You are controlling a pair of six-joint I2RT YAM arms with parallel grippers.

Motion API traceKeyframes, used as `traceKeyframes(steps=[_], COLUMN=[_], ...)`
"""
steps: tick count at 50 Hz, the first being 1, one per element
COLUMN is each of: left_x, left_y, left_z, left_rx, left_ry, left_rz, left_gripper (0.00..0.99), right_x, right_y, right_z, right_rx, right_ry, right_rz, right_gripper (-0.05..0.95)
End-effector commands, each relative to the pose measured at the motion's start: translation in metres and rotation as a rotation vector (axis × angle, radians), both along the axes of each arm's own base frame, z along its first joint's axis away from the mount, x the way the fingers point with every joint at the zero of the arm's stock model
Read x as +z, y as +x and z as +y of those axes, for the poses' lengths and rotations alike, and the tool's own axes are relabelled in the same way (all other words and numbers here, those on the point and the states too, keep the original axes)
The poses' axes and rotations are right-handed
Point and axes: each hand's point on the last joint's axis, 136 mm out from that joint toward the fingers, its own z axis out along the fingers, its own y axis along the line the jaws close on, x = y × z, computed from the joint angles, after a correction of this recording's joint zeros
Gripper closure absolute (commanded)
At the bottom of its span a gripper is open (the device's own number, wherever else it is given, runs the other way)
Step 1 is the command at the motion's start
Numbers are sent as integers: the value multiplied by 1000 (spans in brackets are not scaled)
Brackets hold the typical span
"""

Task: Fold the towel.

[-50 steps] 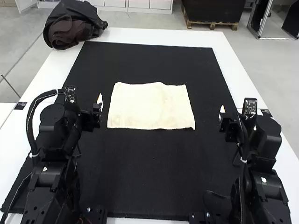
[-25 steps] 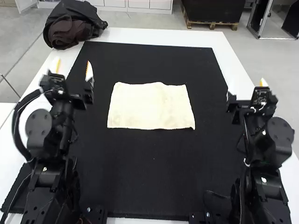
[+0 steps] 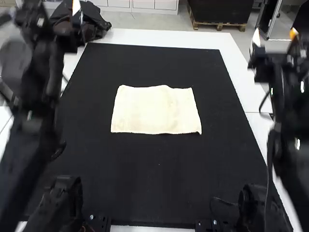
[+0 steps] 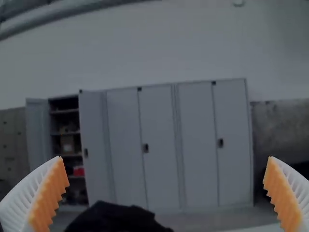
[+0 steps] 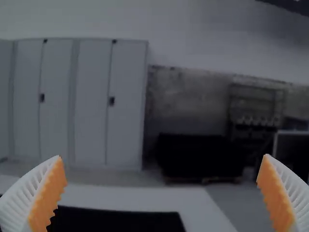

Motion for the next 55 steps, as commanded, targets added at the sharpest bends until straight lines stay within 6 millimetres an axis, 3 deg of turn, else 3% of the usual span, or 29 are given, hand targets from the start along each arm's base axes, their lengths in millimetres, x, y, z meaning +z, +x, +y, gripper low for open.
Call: traceKeyframes(steps=[1,7,12,17,21,26,32,37,55], left_x=[-2,-37,-76,-116,-147,-190,-237,-263,-317], left_y=[40,99,133,155,164,174,180,184,190], left_z=[9,15,16,16,5,0,-3,-7,-20], left_rx=[15,30,25,18,-46,-79,-95,-119,-176], left_ry=[-39,-54,-60,-65,-61,-90,-111,-117,-127], left_rz=[76,244,382,512,613,738,867,932,1087], left_gripper=[44,44,44,44,43,36,36,38,38], right_x=[-14,-47,-79,-125,-169,-204,-221,-231,-272], right_y=[49,96,122,145,154,159,163,169,187], right_z=[-4,-8,-10,-9,-9,-6,0,10,47], right_rx=[35,58,66,71,70,80,104,129,193], right_ry=[105,167,181,199,220,239,238,205,150], right_rz=[133,273,377,505,619,705,745,772,856], right_gripper=[-11,-11,-11,-11,-11,-11,-11,-11,-10])
